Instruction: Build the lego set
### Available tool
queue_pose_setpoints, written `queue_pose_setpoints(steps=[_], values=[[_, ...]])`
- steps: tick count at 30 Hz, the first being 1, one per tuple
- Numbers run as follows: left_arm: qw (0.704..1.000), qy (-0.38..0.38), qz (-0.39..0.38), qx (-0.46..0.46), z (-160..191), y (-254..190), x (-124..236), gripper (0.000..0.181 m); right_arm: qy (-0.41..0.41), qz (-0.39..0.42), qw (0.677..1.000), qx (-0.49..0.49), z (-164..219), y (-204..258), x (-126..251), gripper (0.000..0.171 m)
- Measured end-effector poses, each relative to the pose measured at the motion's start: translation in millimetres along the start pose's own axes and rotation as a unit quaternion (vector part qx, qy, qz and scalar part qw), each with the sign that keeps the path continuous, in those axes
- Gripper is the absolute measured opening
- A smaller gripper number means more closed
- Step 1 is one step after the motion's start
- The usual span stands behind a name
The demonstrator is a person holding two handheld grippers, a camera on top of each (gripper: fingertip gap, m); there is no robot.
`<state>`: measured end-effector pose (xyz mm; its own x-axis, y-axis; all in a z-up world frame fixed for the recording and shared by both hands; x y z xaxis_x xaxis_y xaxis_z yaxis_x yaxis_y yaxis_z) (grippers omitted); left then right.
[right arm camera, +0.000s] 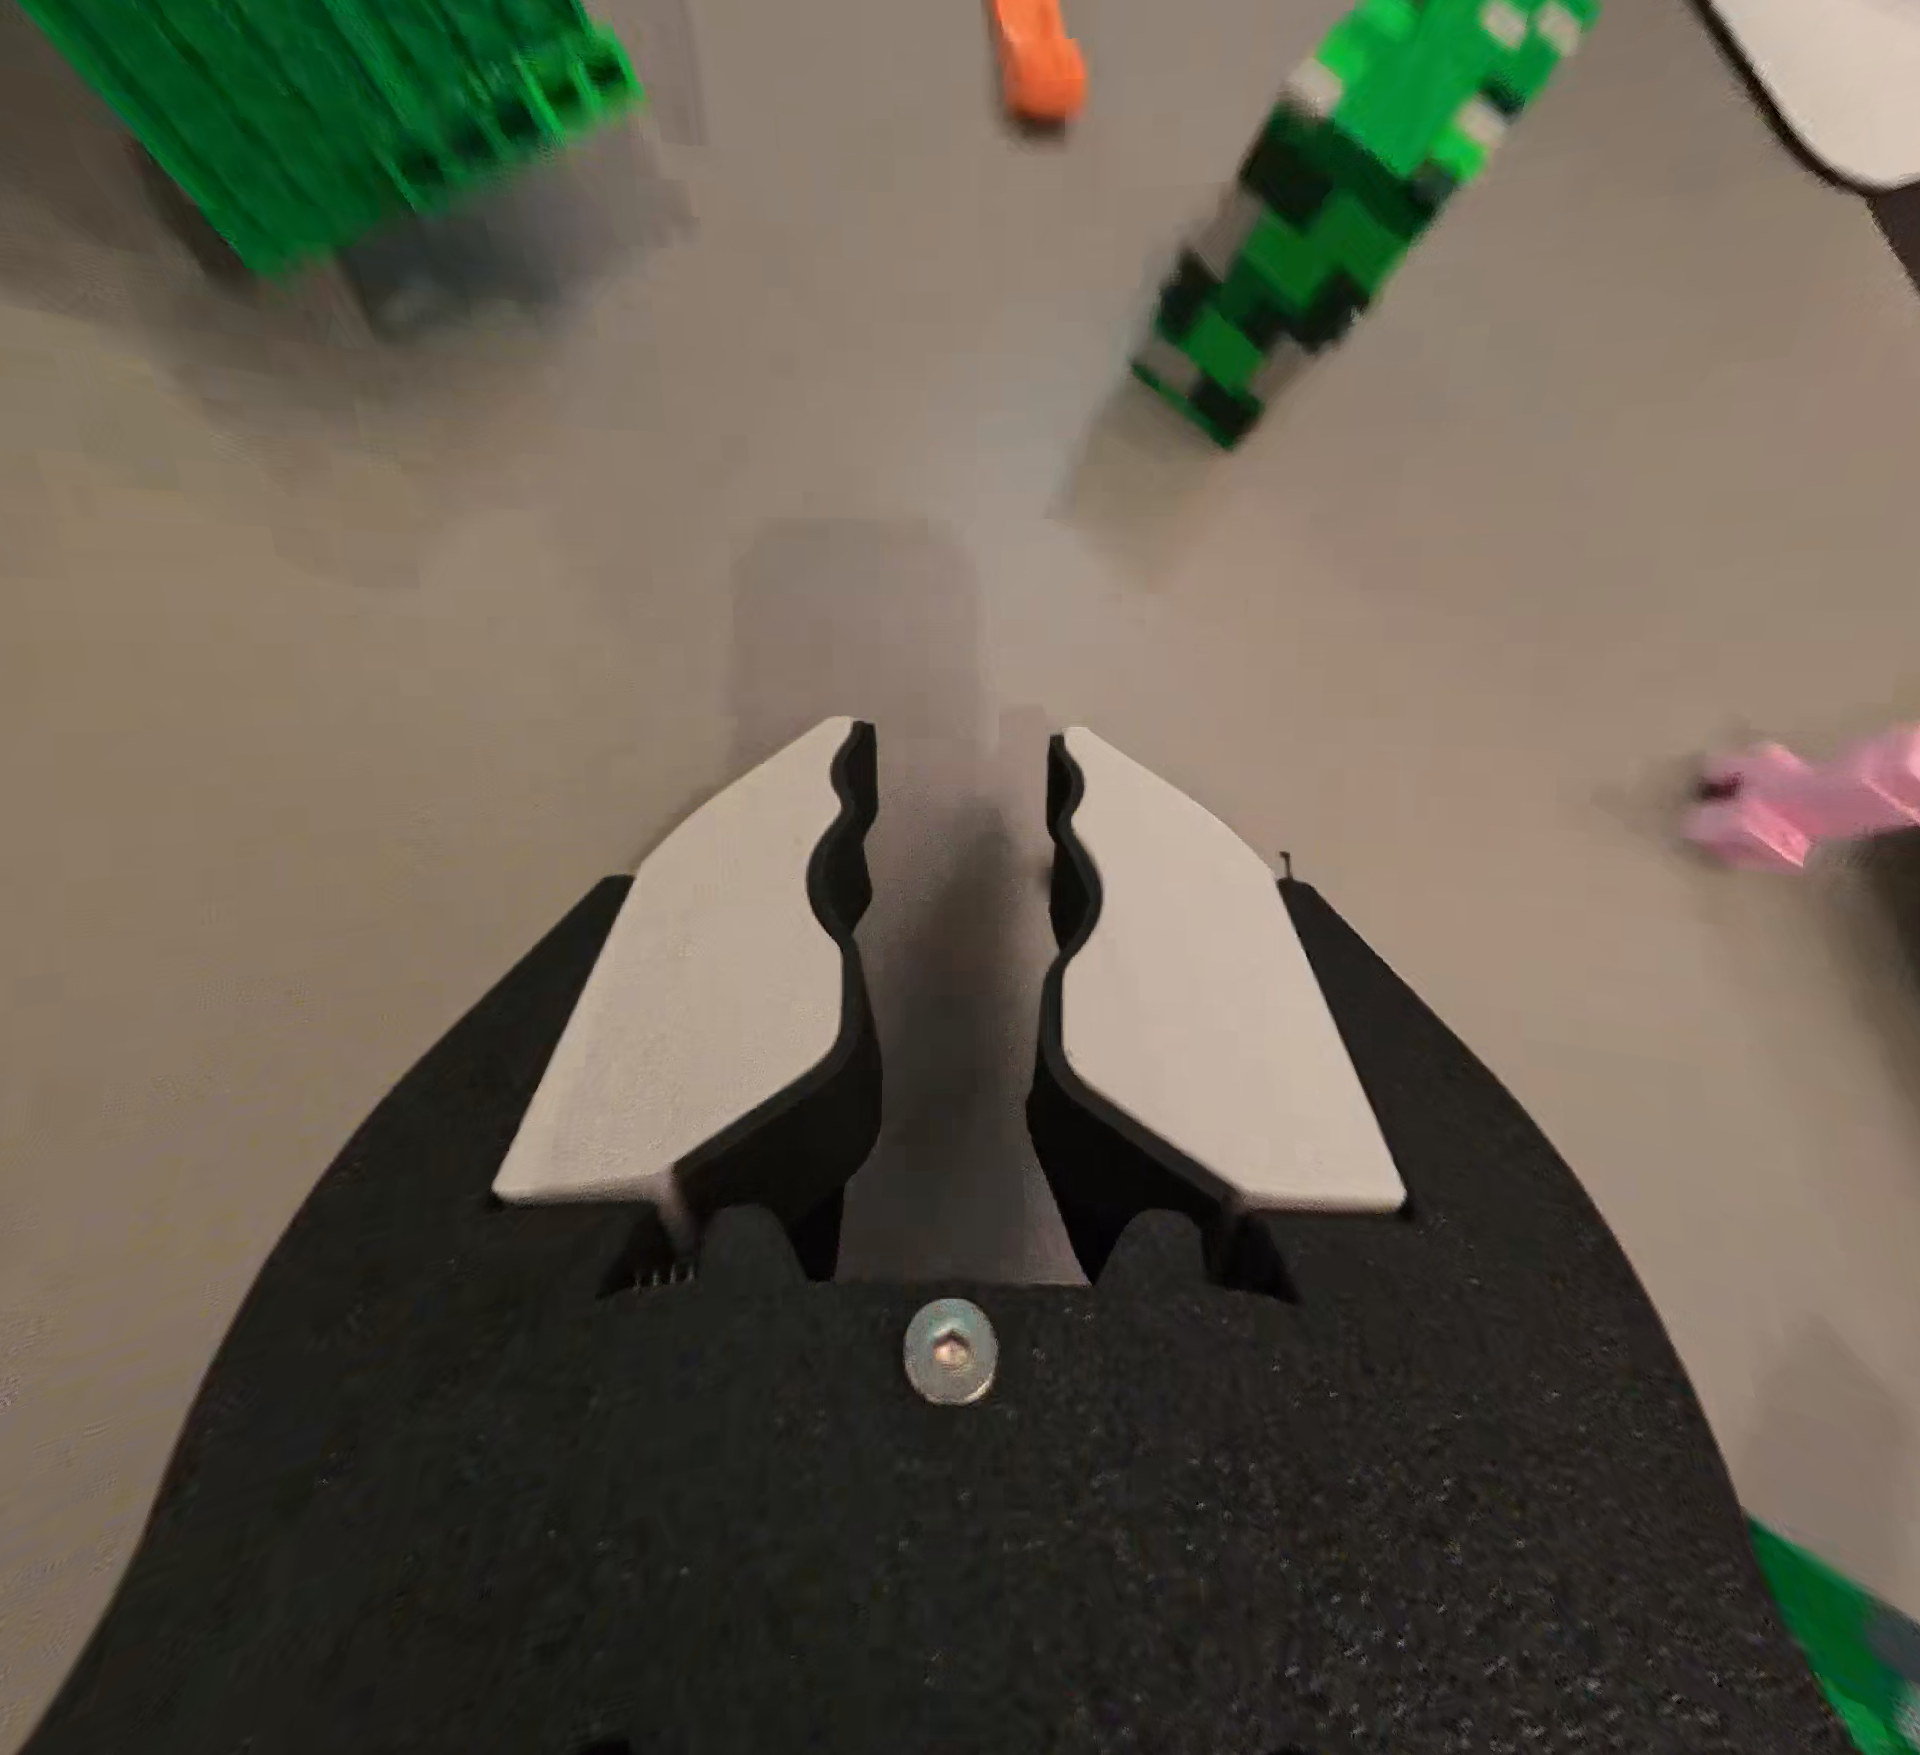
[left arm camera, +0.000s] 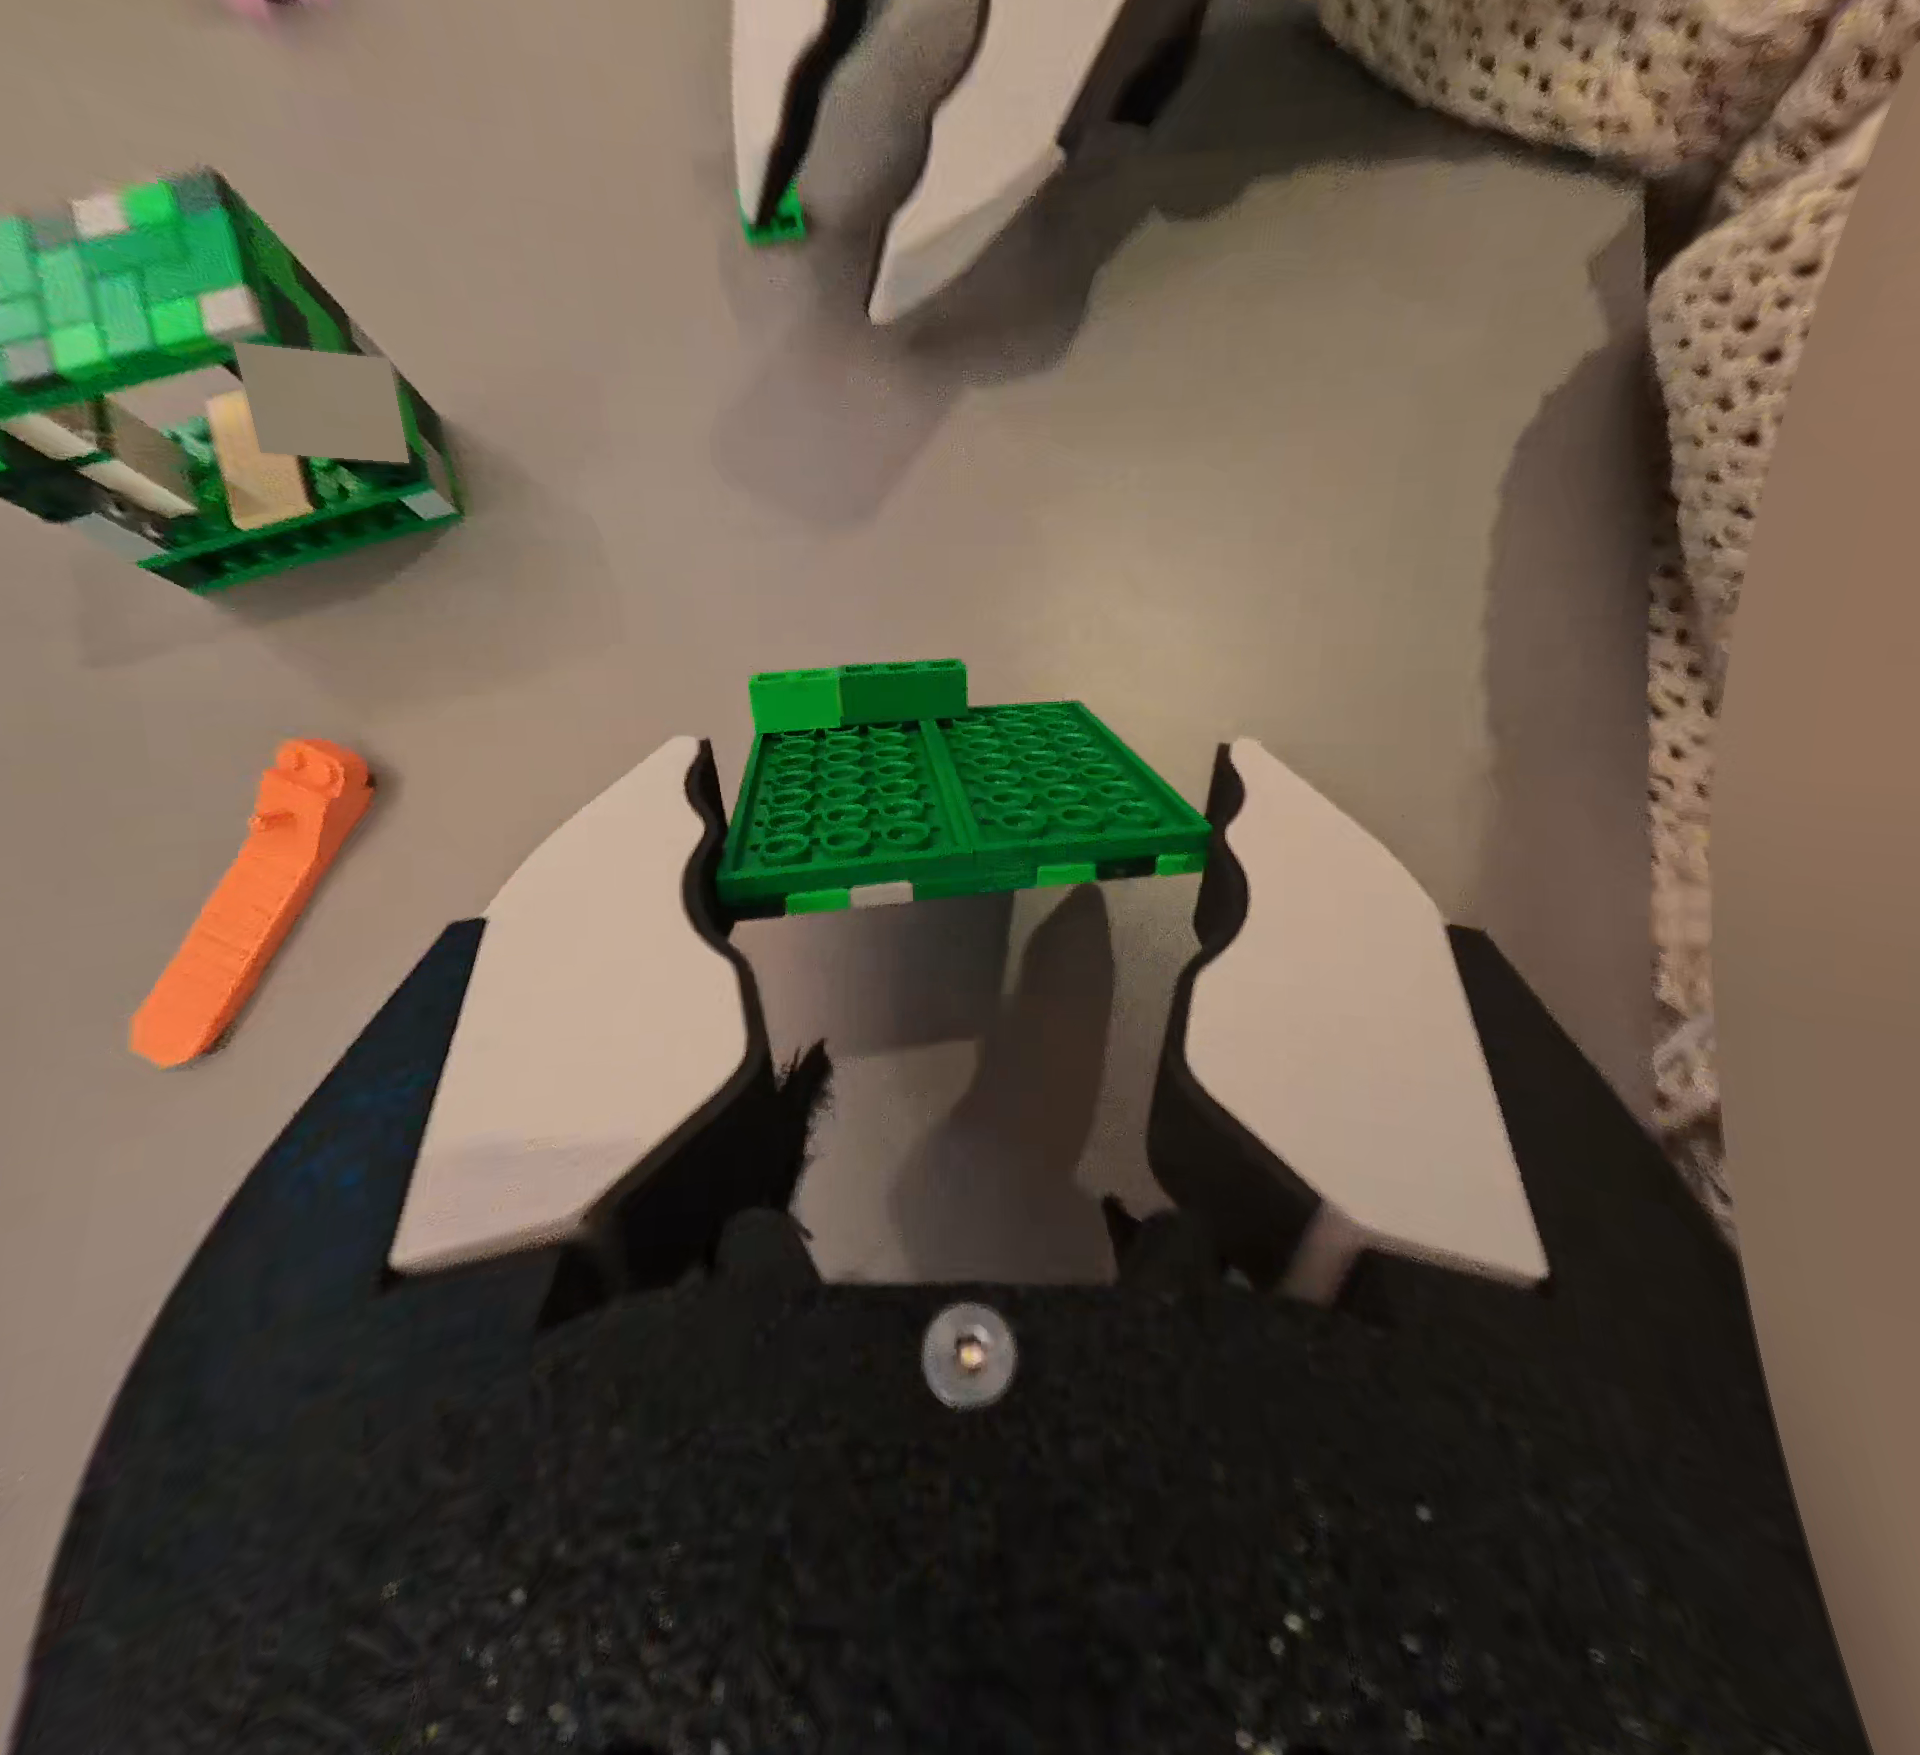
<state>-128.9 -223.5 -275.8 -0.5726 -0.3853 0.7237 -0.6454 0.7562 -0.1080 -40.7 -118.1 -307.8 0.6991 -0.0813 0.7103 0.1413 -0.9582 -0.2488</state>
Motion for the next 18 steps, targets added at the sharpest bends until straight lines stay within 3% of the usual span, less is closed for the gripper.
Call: queue_pose_setpoints(steps=[8,15,18], values=[[0.984,0.155,0.073,-0.04,-7,23,-10,0.088,0.001,-0.013,0.999,-0.042,30,-19,7,0.027],[0.979,0.179,0.093,-0.042,-14,35,-30,0.088,-0.048,0.003,0.993,-0.108,38,-41,25,0.021],[0.979,0.173,0.097,-0.037,-18,37,-35,0.088,-0.01,0.016,0.99,-0.14,49,-49,23,0.02]])
Point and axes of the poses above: each gripper's, where its closed fingertips meet, x back along the fingers, z out of its underside, y = z × x across the jaws, the point moved 1 cm from there along x, back along the fingers, and after that the axes turned 5 degrees about x, right-handed, at the moved point
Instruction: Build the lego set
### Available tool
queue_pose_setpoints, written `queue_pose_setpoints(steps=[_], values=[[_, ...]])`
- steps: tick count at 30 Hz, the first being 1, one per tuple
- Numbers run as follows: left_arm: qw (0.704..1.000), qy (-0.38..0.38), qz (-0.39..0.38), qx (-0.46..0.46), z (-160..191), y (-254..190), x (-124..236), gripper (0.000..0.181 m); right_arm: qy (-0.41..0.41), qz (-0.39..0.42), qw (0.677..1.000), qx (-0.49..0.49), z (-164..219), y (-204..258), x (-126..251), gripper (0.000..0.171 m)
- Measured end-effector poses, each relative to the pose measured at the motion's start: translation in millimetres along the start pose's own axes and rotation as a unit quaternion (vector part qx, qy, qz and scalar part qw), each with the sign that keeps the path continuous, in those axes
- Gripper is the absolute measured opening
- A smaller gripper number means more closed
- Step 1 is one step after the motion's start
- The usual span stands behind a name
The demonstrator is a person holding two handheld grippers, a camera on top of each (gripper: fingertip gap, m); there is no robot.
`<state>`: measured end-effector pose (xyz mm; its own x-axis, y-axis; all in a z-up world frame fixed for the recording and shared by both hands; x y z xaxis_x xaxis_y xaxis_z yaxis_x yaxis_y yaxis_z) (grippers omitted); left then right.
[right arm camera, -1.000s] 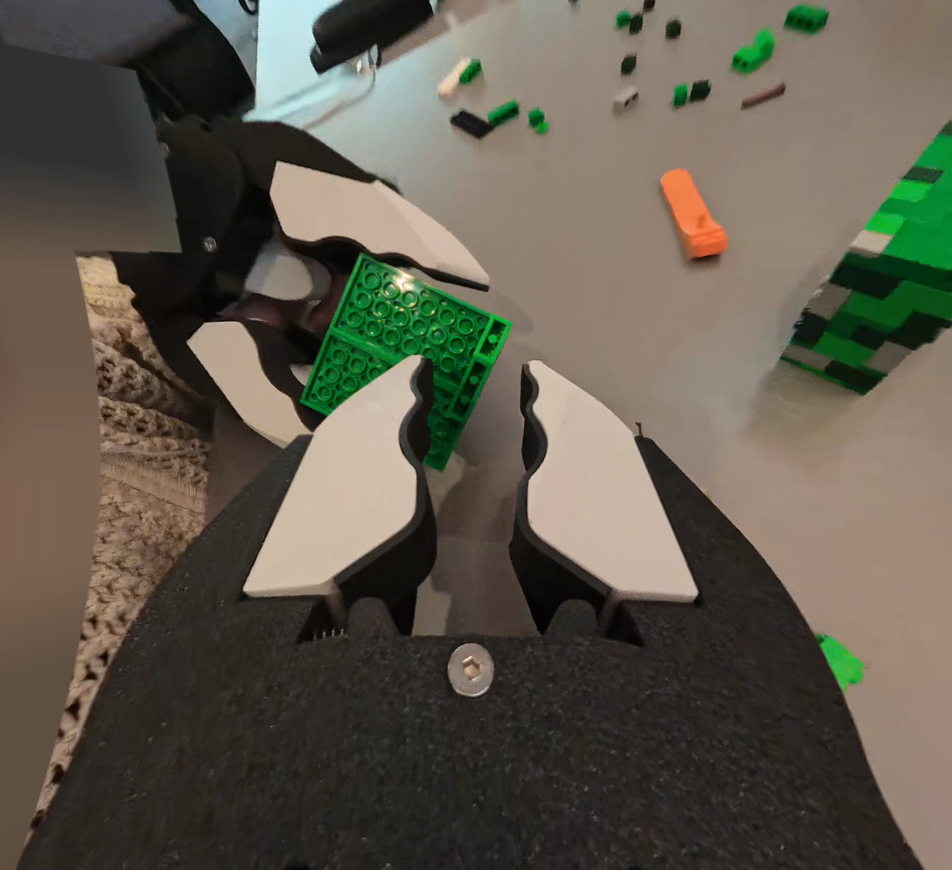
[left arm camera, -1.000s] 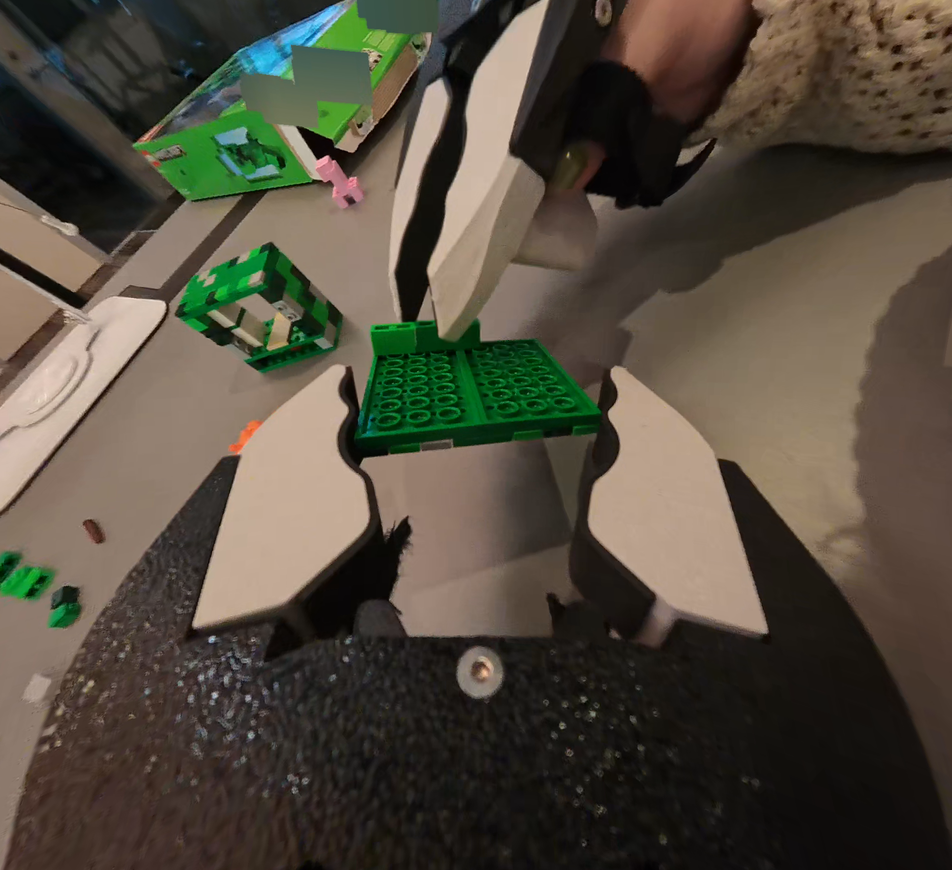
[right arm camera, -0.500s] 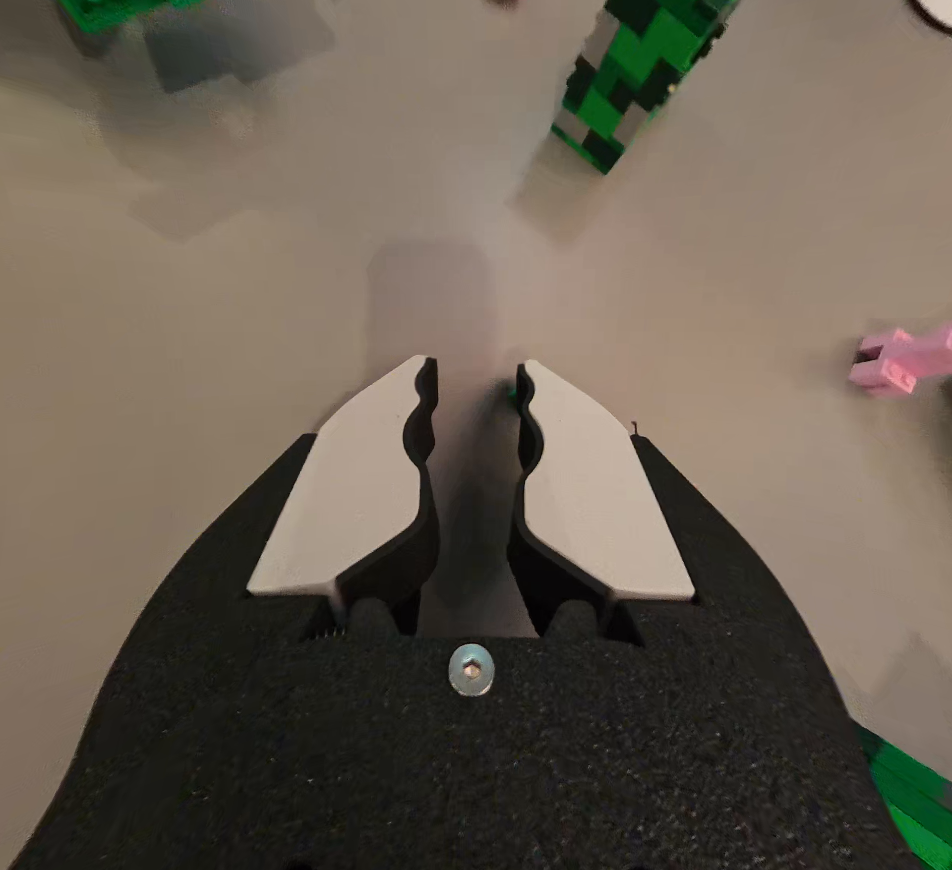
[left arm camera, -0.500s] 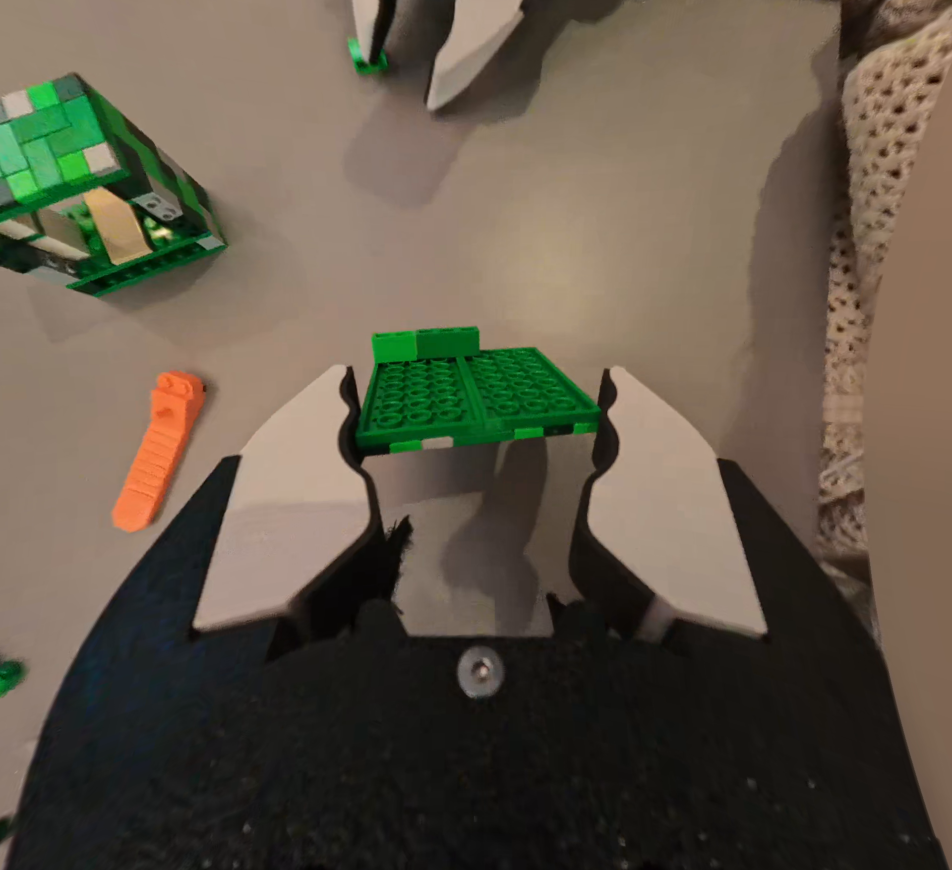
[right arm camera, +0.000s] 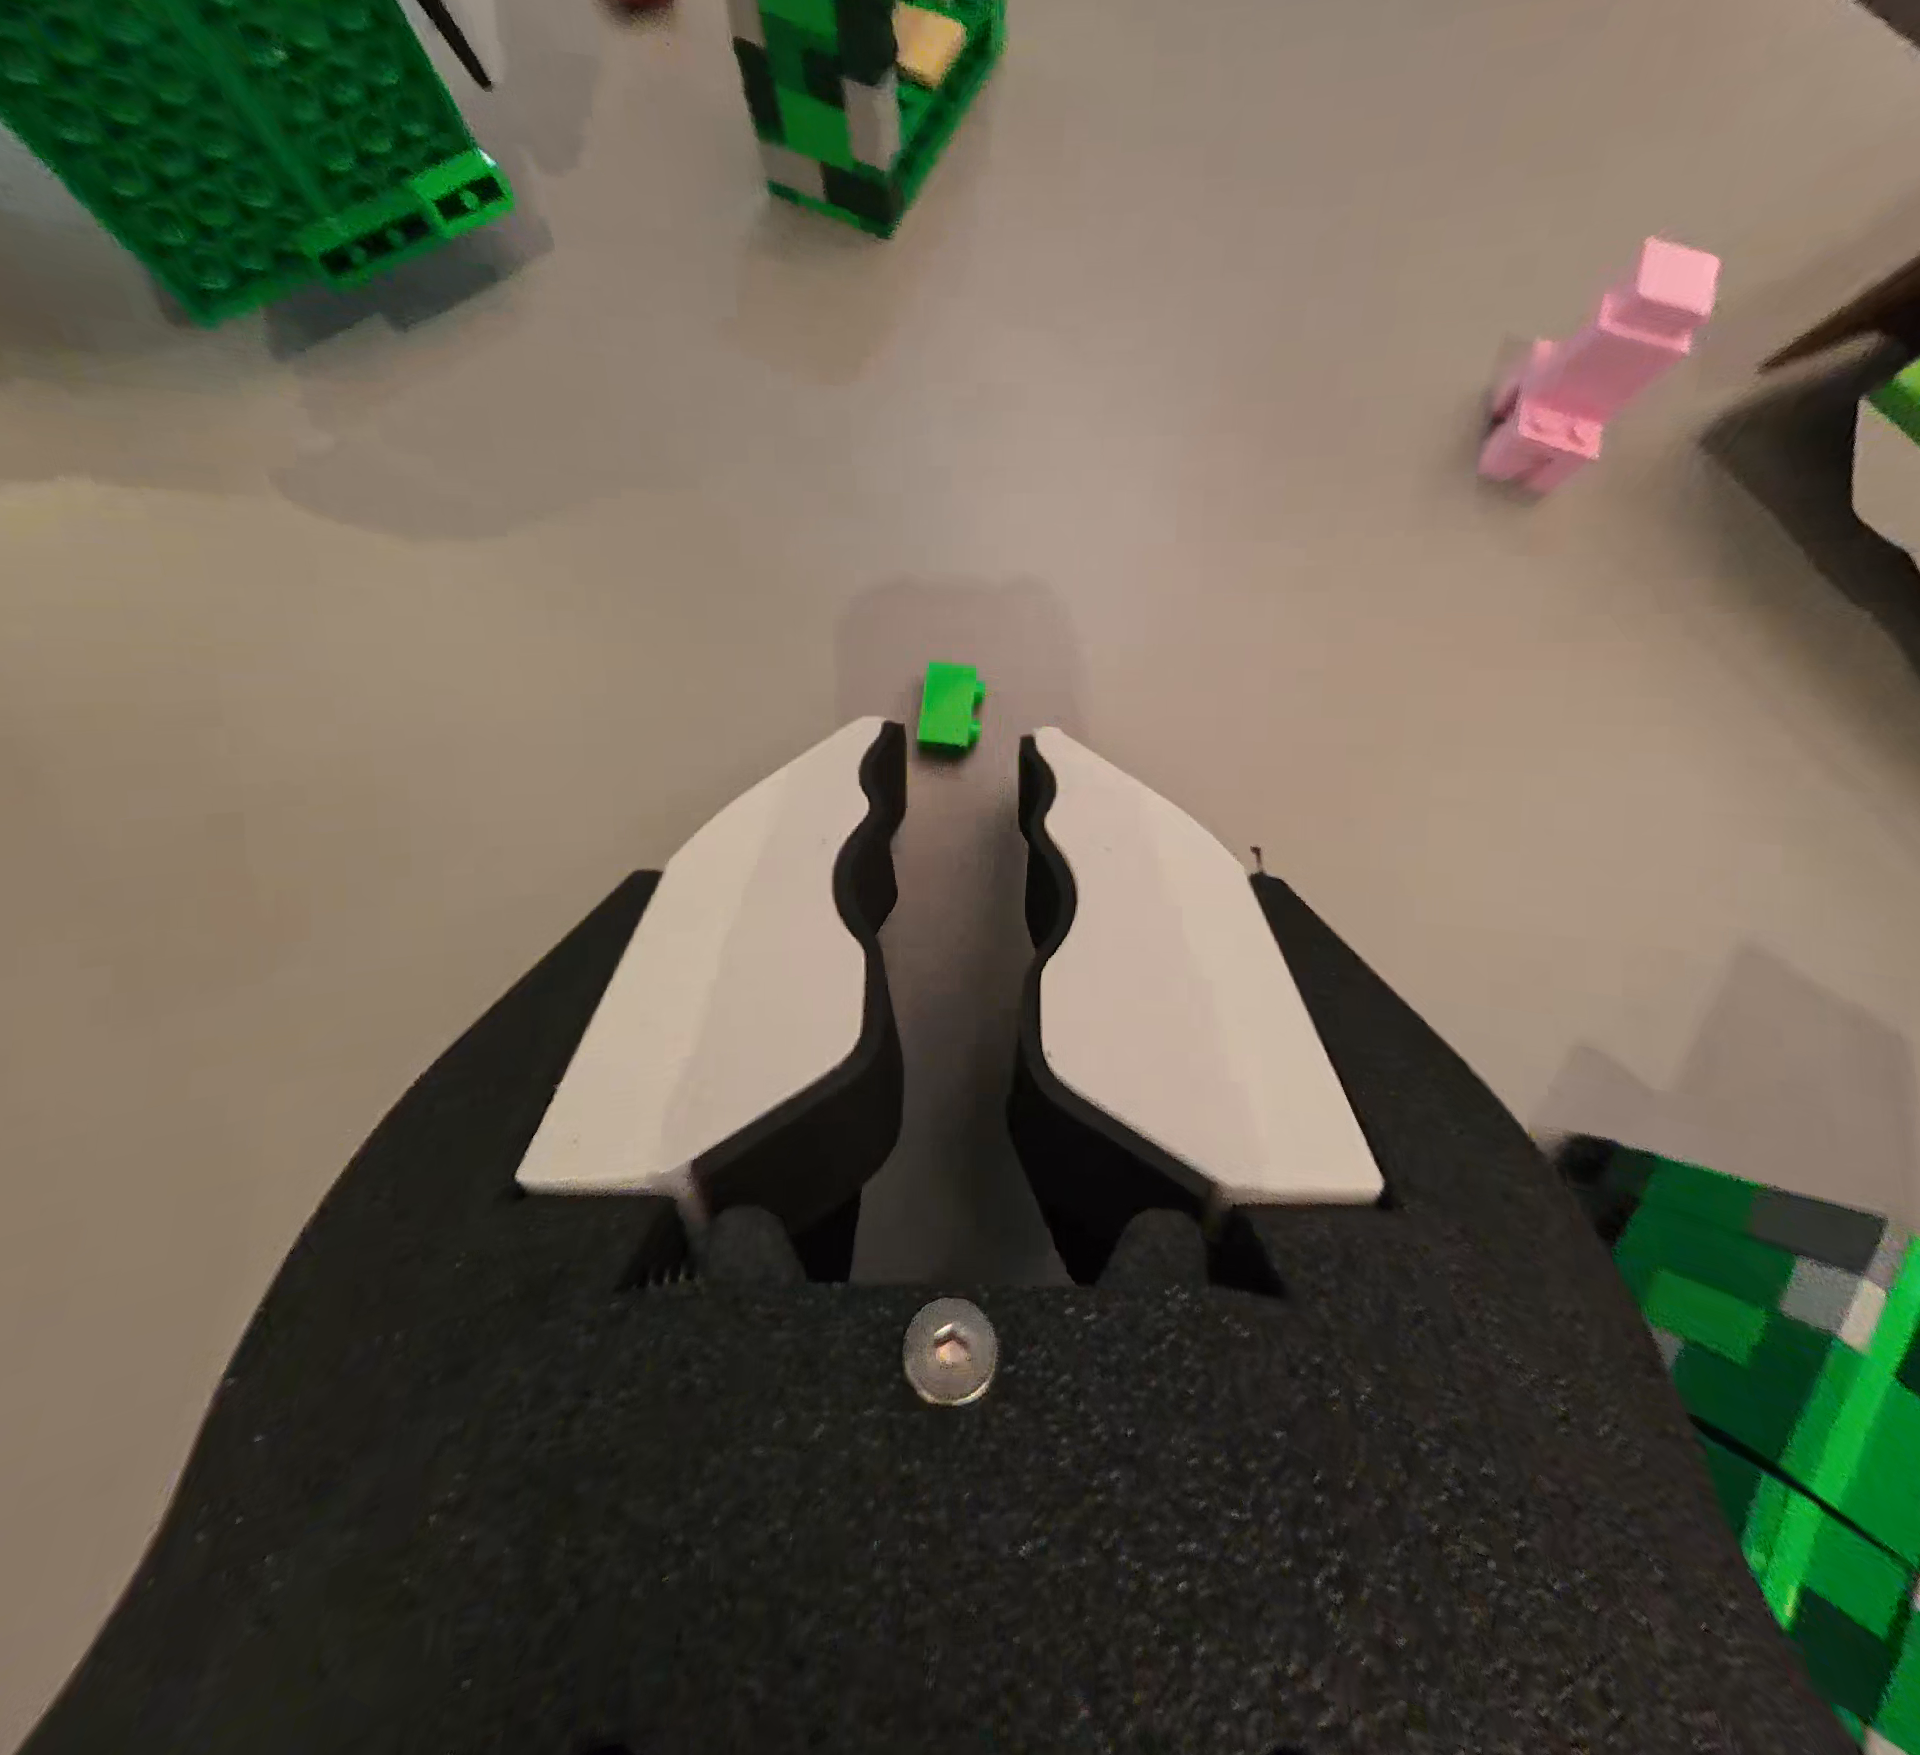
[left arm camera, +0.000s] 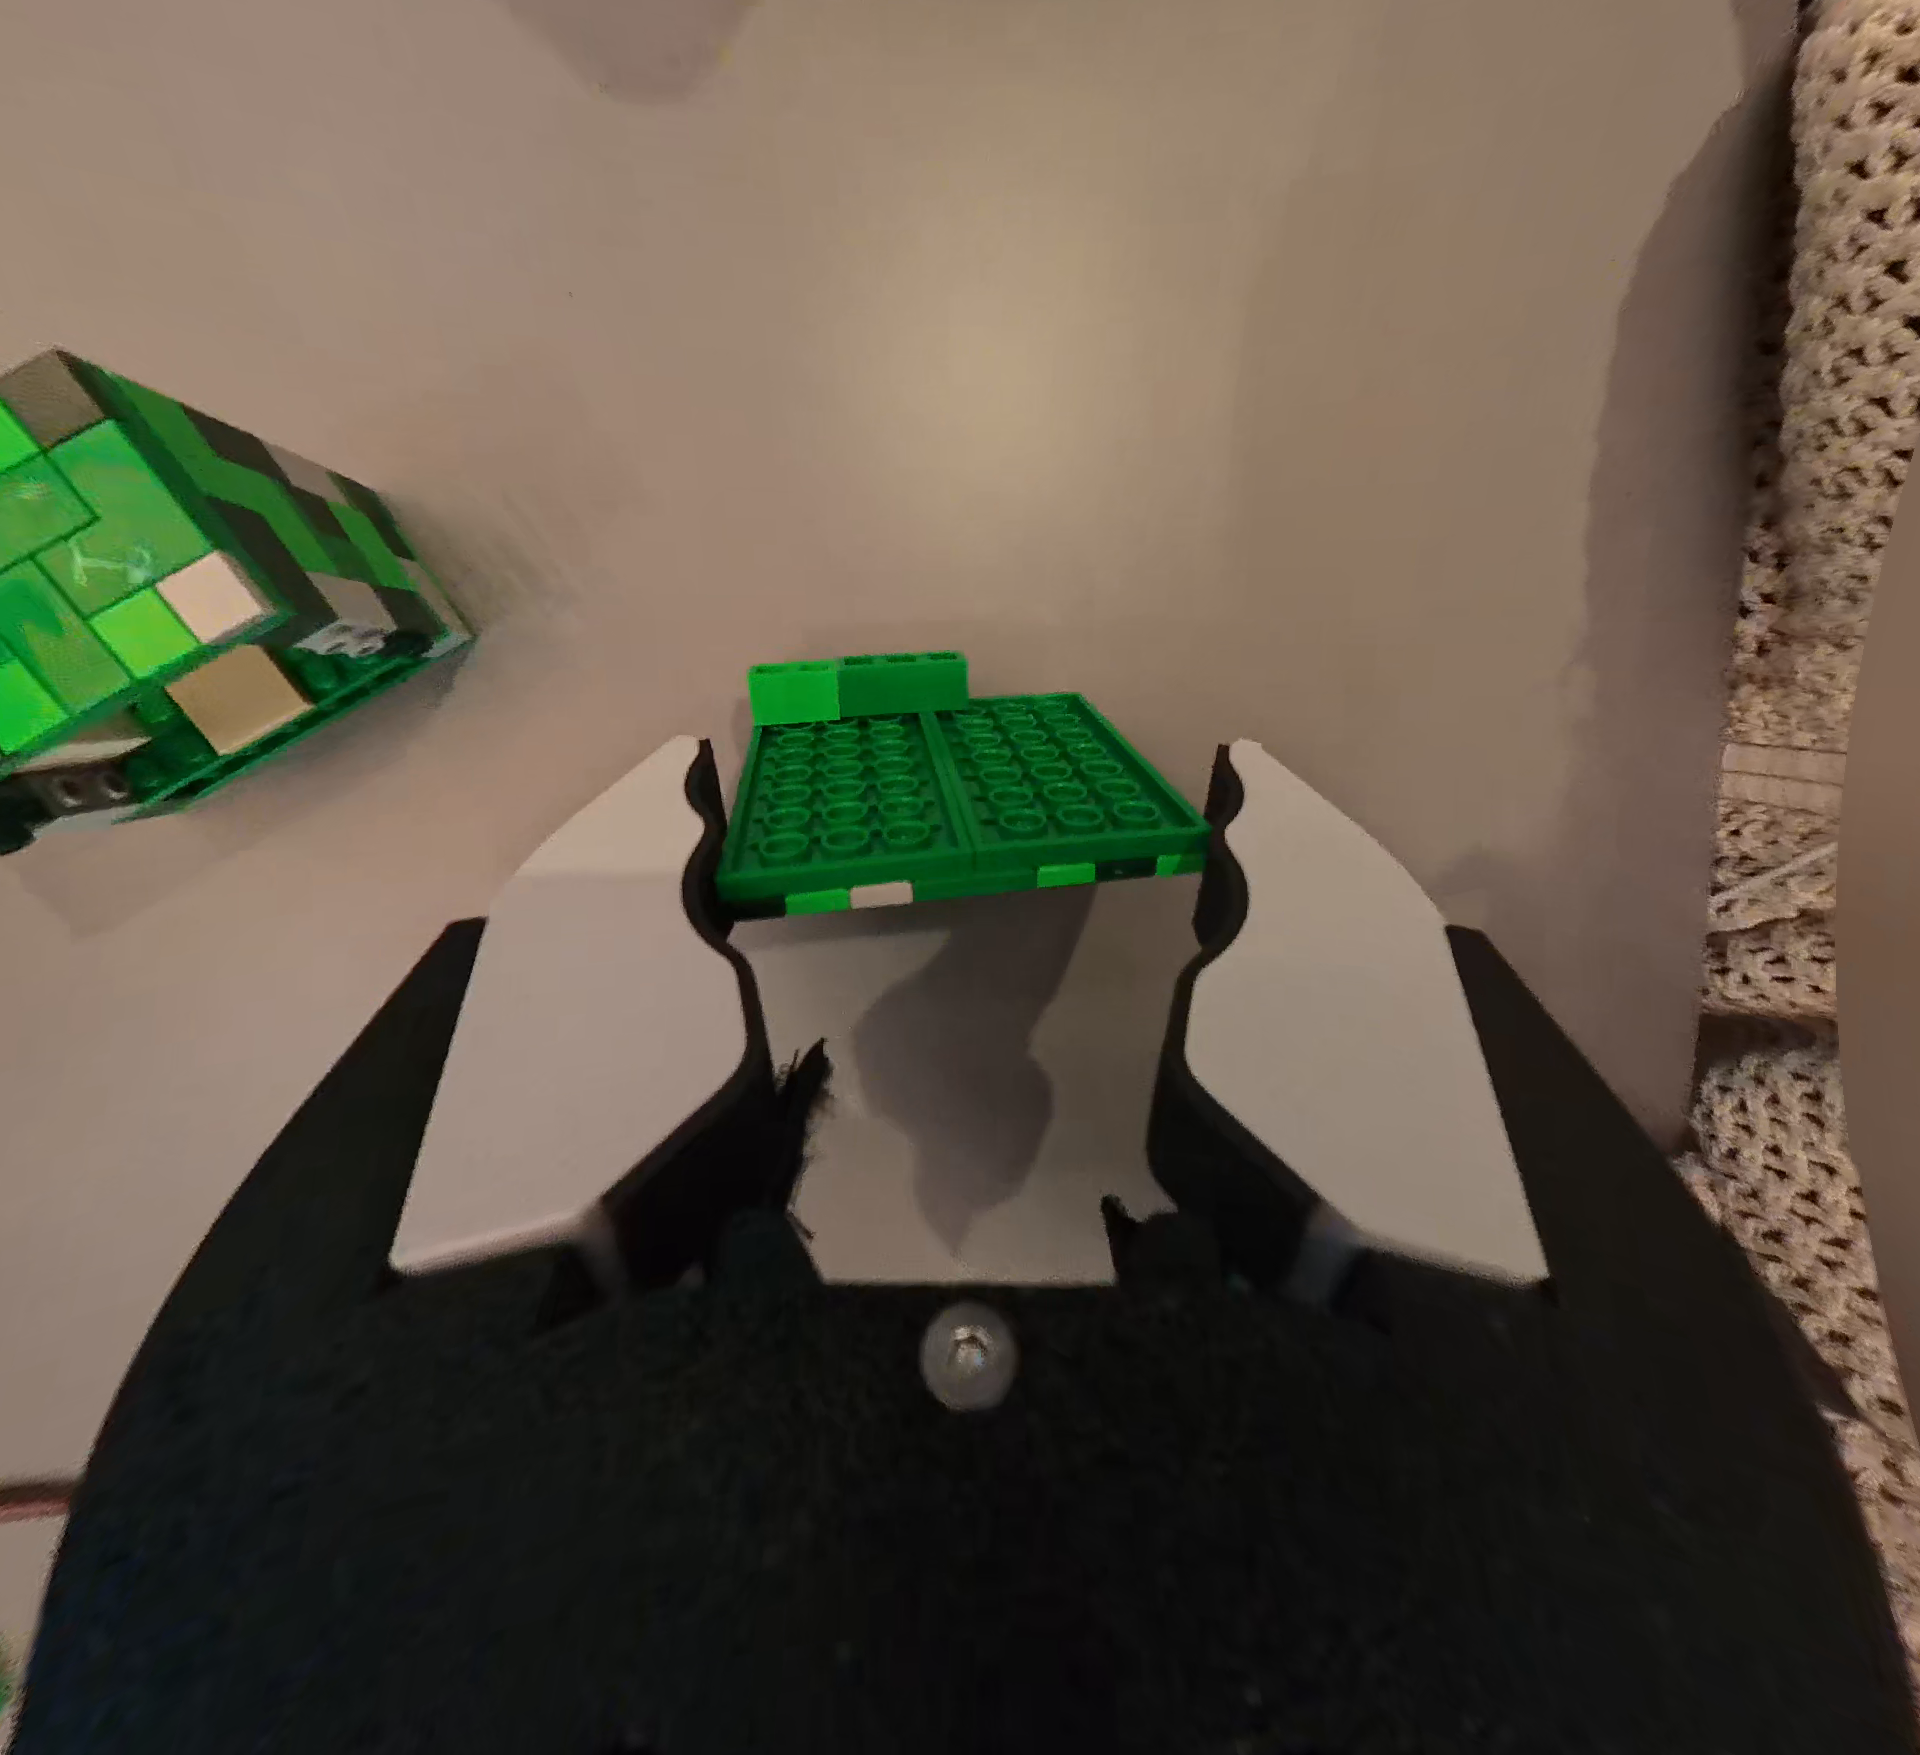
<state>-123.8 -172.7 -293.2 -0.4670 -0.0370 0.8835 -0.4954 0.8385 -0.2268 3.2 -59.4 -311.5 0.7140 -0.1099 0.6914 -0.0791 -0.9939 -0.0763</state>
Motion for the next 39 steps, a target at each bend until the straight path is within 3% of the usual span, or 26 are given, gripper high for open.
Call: queue_pose_setpoints(steps=[4,8,12,14,16,19,24,29,39], values=[[1.0,0.022,0.013,-0.003,10,-3,-9,0.088,0.034,0.04,0.999,0.006,8,-3,-2,0.018],[1.0,0.016,0.024,-0.004,7,-7,-7,0.088,0.044,0.027,0.998,0.026,3,2,-13,0.018],[0.999,0.032,0.03,-0.012,11,-11,-8,0.088,0.054,-0.058,0.994,0.07,-7,20,-21,0.011],[0.999,0.039,0.034,-0.005,15,-12,-7,0.088,0.018,-0.171,0.973,0.152,-20,58,-23,0.011],[0.998,0.043,0.035,0.001,17,-12,-6,0.088,-0.022,-0.274,0.923,0.269,-27,101,-19,0.011],[0.998,0.047,0.034,0.003,19,-12,-6,0.088,-0.025,-0.288,0.883,0.369,-28,121,-32,0.011],[0.998,0.054,0.026,0.001,19,-12,-6,0.088,-0.035,-0.233,0.917,0.321,-39,110,-33,0.026],[0.998,0.063,0.012,-0.006,16,-14,-8,0.088,0.003,-0.137,0.977,0.162,-34,105,-28,0.021],[0.996,0.088,-0.02,-0.029,12,-19,-14,0.088,0.053,-0.072,0.996,0.023,-28,130,-27,0.018]])
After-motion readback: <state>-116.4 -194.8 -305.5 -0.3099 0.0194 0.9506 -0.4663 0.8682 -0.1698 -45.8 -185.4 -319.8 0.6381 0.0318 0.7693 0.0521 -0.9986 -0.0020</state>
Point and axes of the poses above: each gripper's, where its closed fingertips meet, x back along the fingers, z out of its underside, y = z × x across the jaws, the point moved 1 cm from there along x, back along the fingers, and after that the axes turned 5 degrees about x, right-handed, at the moved point
